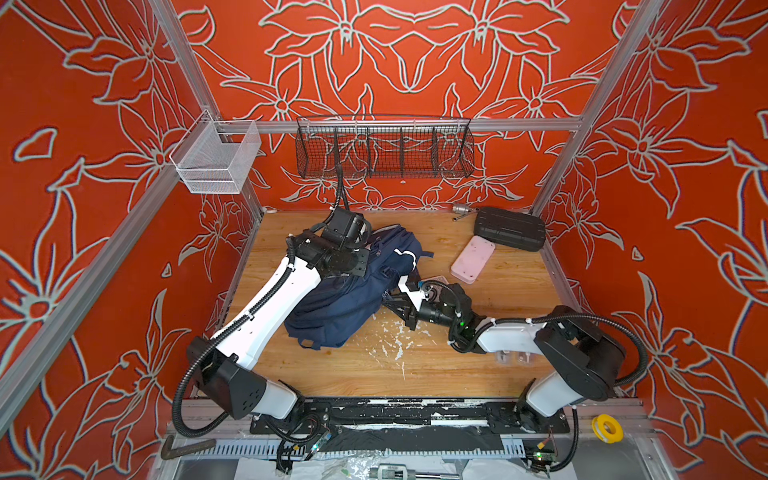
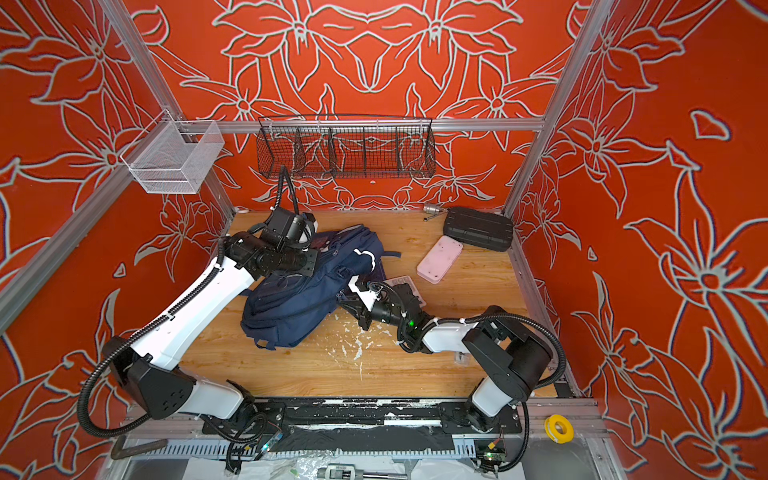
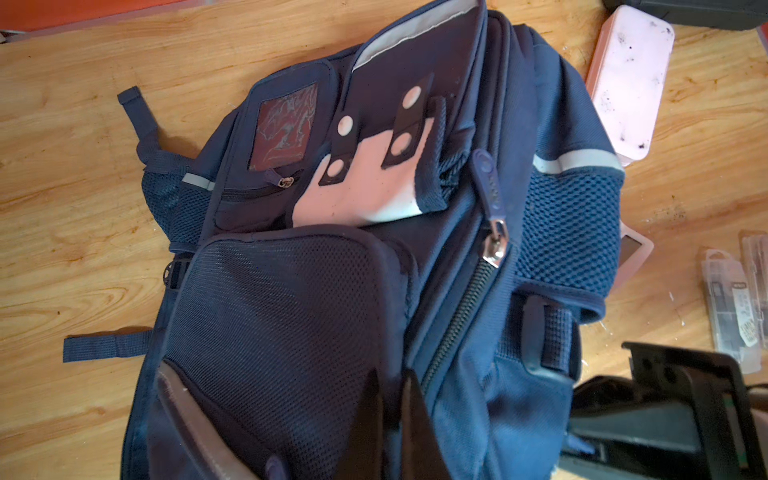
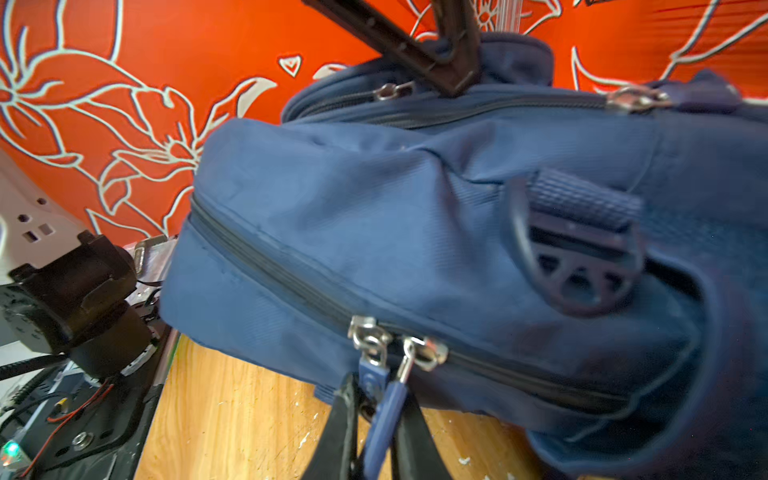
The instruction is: Pack the student bag
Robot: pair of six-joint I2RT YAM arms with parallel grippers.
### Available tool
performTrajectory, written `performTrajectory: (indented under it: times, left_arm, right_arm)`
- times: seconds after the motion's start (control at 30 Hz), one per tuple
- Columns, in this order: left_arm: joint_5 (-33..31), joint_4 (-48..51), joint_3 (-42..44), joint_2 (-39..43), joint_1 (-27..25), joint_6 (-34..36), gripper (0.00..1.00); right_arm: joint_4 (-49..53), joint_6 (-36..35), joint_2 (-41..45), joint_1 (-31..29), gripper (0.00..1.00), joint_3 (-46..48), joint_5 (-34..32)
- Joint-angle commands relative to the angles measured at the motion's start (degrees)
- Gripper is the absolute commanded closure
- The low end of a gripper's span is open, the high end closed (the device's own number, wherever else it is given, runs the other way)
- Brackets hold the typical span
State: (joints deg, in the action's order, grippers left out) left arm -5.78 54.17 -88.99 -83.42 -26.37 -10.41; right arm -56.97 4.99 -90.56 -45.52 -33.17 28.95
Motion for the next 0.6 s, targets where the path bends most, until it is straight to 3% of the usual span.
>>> performTrajectory:
  times: [0.0, 0.03, 0.23, 0.33, 0.47, 0.57]
  left_arm:
    - [-2.92, -9.08, -2.88, 0.14, -0.27, -2.87, 1.0]
    - [-2.8, -8.81, -2.89, 0.39, -0.29, -3.33, 1.0]
    - [0.41, -8.13, -2.43, 2.81, -0.18, -3.27, 1.0]
    - [1.79, -7.3, -2.57, 3.12, -0.24, -2.01, 1.0]
    - [3.56, -6.55, -2.71, 2.99, -0.24, -1.01, 1.0]
    - [4.49, -6.28, -2.82, 2.97, -0.17, -0.83, 1.0]
  right_arm:
    - [0.59, 0.05, 1.89, -1.38, 0.78, -1.1, 0.39]
    - [2.23, -0.62, 2.3, -1.16, 0.65, -1.26, -1.27]
    - [14.06, -11.59, 9.51, -0.34, 0.46, 1.84, -12.58]
    - [19.76, -15.71, 14.38, 0.59, 0.45, 3.34, -14.89]
    - [28.56, -22.59, 19.15, 0.63, 0.52, 2.12, -8.32]
    - [27.45, -22.89, 20.35, 0.69, 0.53, 2.48, -6.61]
